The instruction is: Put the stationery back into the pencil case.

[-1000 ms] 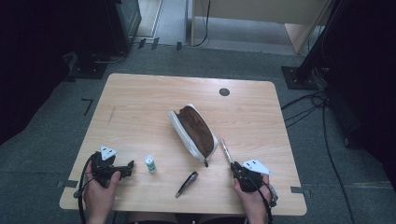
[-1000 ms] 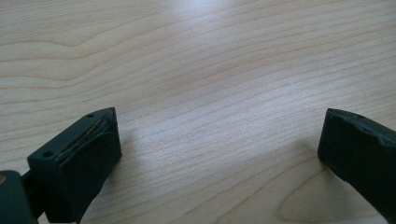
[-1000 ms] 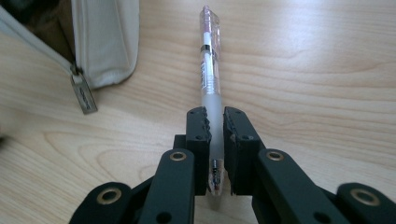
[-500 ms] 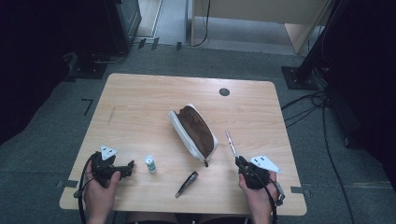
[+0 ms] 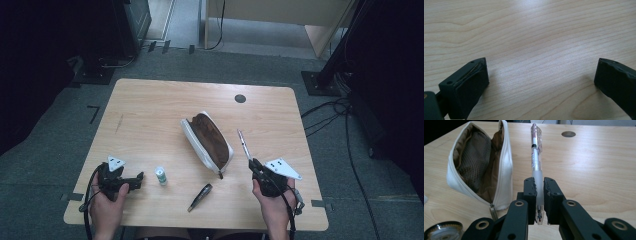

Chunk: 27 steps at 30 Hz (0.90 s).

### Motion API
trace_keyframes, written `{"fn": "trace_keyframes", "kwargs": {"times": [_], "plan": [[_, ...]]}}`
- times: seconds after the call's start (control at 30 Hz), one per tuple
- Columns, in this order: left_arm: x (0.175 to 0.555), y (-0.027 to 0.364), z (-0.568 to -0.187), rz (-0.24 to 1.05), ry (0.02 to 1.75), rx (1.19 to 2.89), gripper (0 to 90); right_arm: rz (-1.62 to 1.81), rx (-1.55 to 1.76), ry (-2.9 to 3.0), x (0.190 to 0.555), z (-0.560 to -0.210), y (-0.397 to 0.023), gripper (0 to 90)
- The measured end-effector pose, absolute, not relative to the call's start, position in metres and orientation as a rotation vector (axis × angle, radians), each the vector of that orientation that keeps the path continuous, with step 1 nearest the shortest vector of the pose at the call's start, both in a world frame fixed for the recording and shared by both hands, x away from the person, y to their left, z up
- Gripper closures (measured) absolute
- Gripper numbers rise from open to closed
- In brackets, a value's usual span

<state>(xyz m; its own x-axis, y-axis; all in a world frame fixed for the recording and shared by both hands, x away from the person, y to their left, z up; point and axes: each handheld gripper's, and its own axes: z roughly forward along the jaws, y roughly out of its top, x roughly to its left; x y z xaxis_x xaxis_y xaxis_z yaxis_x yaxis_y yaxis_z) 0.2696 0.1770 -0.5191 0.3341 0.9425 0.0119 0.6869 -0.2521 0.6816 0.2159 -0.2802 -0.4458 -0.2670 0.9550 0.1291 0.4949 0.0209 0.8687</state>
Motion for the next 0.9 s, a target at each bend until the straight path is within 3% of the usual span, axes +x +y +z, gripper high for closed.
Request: {"fn": "trace_keyframes", "kwargs": {"times": [0.9], "plan": [[0.27,0.177,-0.519,0.574,1.423,2.024,0.0,1.275,1.384,1.827,0.234,-0.417,-0.242,81.4]]}}
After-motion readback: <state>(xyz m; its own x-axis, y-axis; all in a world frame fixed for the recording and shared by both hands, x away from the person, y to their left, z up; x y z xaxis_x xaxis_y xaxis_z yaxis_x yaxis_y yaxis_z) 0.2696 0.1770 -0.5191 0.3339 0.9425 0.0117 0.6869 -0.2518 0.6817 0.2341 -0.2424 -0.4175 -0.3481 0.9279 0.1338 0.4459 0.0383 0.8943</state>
